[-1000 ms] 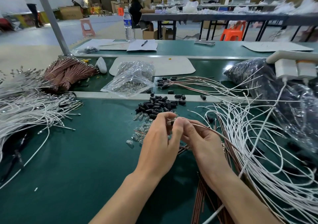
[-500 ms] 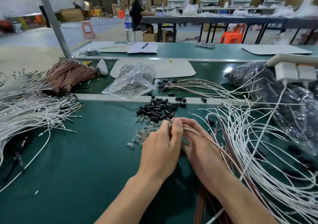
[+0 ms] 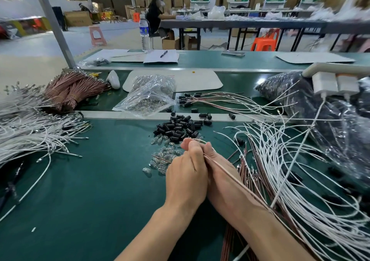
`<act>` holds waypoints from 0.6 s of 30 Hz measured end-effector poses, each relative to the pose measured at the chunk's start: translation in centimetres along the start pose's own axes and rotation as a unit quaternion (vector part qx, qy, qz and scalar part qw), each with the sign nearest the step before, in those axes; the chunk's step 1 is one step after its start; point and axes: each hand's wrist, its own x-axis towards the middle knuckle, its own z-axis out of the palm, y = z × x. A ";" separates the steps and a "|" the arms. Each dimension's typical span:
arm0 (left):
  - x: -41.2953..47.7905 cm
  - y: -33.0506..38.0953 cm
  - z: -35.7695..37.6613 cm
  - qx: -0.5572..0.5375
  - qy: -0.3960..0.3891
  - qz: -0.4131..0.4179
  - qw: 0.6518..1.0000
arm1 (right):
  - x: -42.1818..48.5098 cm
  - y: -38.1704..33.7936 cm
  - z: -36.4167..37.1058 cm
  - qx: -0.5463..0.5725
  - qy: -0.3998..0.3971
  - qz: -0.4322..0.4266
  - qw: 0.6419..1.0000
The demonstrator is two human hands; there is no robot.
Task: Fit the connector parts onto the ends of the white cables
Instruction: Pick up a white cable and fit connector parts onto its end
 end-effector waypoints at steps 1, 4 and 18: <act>0.0 0.0 0.1 0.002 0.007 -0.008 1.000 | 0.1 0.2 0.1 0.002 0.010 -0.006 1.000; 0.3 0.0 0.2 0.023 0.003 -0.022 0.999 | 0.3 0.8 0.3 -0.010 0.033 -0.022 0.999; -0.2 0.0 0.4 -0.011 0.029 -0.034 0.999 | 0.7 1.4 0.4 -0.022 0.066 -0.022 0.997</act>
